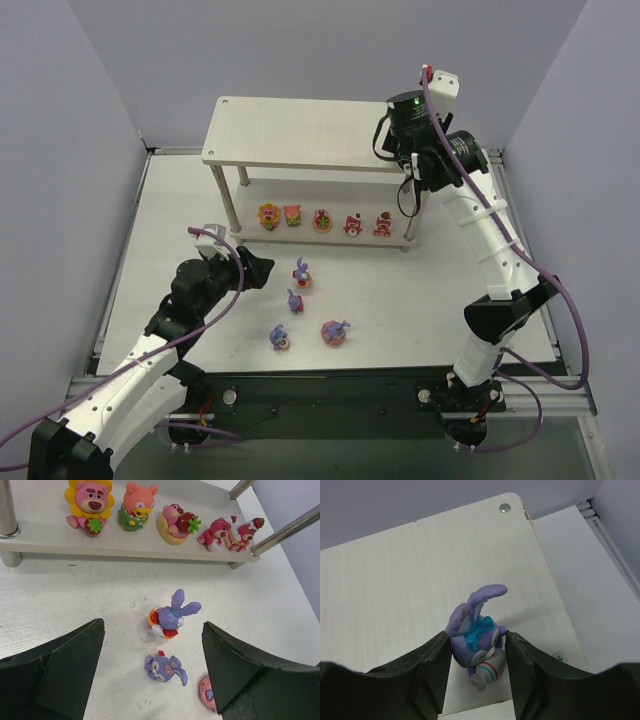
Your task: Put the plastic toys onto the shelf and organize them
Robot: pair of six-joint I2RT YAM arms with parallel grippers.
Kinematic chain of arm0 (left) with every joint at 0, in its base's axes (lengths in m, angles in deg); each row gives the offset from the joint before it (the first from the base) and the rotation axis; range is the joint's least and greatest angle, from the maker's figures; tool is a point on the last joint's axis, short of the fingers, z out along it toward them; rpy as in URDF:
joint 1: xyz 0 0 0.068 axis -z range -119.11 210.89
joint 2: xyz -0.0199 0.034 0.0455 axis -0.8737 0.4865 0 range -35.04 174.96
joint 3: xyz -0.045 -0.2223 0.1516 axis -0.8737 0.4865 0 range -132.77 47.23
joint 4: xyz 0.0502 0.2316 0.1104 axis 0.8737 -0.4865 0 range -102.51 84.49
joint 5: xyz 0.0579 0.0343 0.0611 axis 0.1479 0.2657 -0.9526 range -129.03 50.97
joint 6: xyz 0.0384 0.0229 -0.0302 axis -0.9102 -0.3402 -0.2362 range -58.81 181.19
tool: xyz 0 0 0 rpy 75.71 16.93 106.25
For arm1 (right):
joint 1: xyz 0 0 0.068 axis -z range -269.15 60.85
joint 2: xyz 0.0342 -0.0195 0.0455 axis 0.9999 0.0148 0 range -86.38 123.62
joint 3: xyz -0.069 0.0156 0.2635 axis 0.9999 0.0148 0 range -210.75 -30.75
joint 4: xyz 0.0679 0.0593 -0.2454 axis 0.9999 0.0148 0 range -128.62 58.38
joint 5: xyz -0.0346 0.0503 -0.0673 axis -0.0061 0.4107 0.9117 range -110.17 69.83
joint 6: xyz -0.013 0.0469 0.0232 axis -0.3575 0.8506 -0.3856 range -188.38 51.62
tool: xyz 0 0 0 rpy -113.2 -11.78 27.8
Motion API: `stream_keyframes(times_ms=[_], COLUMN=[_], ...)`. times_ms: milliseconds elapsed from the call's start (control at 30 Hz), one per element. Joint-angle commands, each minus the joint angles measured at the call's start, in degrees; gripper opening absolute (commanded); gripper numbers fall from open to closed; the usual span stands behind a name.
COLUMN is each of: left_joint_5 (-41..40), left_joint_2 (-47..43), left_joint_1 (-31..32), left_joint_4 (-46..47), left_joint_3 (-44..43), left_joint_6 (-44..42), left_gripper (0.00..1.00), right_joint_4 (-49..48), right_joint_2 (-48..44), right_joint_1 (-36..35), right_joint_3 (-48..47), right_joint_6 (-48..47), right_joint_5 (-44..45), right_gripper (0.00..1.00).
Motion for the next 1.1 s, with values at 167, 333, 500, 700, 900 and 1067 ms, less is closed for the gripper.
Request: stream_keyframes(times_ms=[167,333,500,700,900,1067], left_joint_5=[-0.64,-0.90,-1.07,-1.07,-1.07,-1.34], left_joint_2=[-0.63,-0.63,-0.72,-0.80,-1.77,-2.47], left_joint_1=[0.30,0.21,0.21,0.21,0.30,0.30], left_joint_4=[0.76,0.59,0.59,0.41,0.15,-0.29], left_joint_3=[-0.84,-1.01,-1.19,-1.19,-1.36,-1.10], left_joint_6=[-0.44,-0.53,-0.62,-0.79,-0.44,-0.27], left_gripper=[0.89,0.89,0.89,0.89,0.89,0.89], right_joint_4=[2.20,1.06,0.18,-1.49,-5.26,-7.55], right_joint_2=[0.06,-0.47,-1.35,-6.69,-14.00,-17.25], right_joint_1=[-0.96,-1.23,-1.31,-1.67,-1.75,-1.67], right_joint_3=[-2.36,-2.54,-1.66,4.22,13.18,17.06], right_joint_6=[-1.72,-2.60,-2.86,-3.21,-4.53,-5.67], right_joint_5=[0.01,0.01,-0.60,-0.78,-5.17,-7.72], right_gripper=[0.52,0.63,0.64,0.64,0.63,0.60])
